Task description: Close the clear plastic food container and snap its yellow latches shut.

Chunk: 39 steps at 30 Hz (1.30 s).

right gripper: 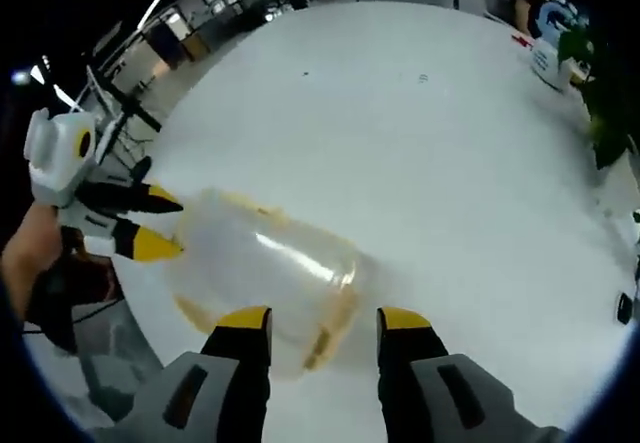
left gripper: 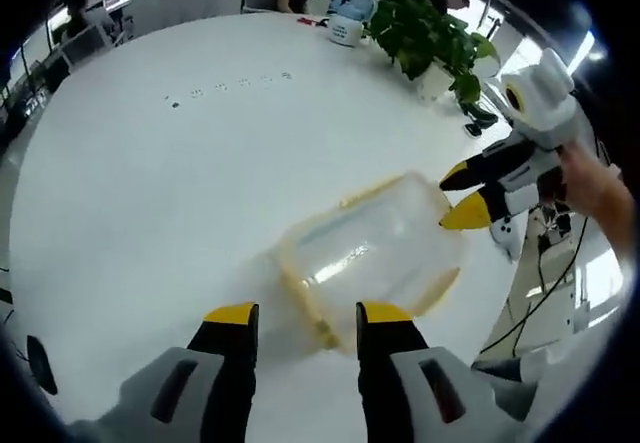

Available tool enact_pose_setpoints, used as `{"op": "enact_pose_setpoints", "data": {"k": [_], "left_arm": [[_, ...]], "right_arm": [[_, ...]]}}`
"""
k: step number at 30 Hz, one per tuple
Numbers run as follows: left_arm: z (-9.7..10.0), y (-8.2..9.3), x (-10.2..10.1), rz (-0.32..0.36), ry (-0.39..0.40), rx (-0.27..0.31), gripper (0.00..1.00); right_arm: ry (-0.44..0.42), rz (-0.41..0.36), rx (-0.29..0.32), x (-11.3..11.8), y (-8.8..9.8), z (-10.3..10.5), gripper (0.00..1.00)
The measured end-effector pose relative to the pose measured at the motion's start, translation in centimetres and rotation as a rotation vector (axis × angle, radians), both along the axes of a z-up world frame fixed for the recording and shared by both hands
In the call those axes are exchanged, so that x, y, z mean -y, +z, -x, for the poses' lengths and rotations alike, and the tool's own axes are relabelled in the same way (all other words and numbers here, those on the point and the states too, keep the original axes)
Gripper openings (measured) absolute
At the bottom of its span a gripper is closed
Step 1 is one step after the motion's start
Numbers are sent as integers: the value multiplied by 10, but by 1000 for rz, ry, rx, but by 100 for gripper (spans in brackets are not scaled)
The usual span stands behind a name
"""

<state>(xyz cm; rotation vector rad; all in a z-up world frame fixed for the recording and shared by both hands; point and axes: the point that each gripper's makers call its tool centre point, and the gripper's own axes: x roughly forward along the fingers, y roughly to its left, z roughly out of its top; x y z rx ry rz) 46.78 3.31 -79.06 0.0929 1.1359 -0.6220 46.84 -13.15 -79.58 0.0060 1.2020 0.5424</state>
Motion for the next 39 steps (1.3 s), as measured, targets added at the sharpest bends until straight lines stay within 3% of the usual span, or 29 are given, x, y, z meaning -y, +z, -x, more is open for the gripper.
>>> {"op": "enact_pose_setpoints", "data": {"k": [13,18,25,32,33,34,35,39], "left_arm": [[2,-2,7,38,41,-30,38],[3,-1,13,51,29,-36,31],[4,-2,14,64,28,-43,29],[5,-2,15,68,6,-12,27],[5,-2,16,72,12,-14,27],[5,-2,16,72,13,-14,26],[5,-3,16,74,13,-16,26],[4,-4,20,104,4,-57,23]], "right_arm": [[-51,-42,-37,-2,-2,1,40],[-65,-78,-59,-7,-3,4,37],[-53,-70,-55,-8,-4,5,37],[-48,-73,-43,-10,-4,6,35],[-50,-72,-43,-10,-4,6,35],[-23,-72,-4,-9,-3,-1,33],[-42,-69,-32,-10,0,3,33],[-46,-57,-34,-12,-3,1,32]]}}
